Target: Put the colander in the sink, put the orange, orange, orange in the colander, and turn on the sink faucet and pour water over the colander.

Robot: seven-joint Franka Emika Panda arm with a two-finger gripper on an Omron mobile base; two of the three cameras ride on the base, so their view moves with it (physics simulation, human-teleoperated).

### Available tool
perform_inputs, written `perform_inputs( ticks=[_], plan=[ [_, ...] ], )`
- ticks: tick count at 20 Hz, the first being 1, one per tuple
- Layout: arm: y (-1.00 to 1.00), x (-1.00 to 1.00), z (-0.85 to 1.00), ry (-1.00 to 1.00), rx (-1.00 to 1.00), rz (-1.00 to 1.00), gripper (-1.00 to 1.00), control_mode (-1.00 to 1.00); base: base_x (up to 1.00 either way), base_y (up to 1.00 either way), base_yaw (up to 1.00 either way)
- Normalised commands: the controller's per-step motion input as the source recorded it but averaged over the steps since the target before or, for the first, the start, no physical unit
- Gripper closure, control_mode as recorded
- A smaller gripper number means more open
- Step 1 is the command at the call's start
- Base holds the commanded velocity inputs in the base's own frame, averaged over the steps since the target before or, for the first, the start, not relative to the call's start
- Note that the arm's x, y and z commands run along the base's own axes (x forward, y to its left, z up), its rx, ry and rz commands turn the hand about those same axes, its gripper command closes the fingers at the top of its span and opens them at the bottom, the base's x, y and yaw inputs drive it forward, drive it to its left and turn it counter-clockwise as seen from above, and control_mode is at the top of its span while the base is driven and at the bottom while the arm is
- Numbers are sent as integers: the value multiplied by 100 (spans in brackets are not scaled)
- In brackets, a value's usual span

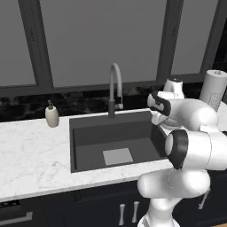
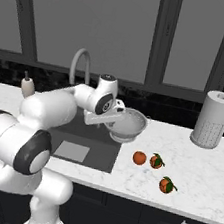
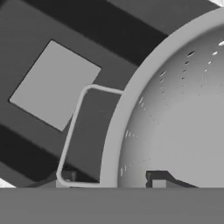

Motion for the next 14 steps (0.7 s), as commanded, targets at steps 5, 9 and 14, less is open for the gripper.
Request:
perform_inputs(
  ticks=[5, 9, 14],
  plan=[
    [100, -62, 0, 10, -4, 21, 100, -100, 0, 0, 0],
    [97, -28, 0, 13, 0, 16, 100, -100, 0, 0, 0],
    [81, 0, -5, 8, 1, 12, 100, -100, 0, 0, 0]
  ],
)
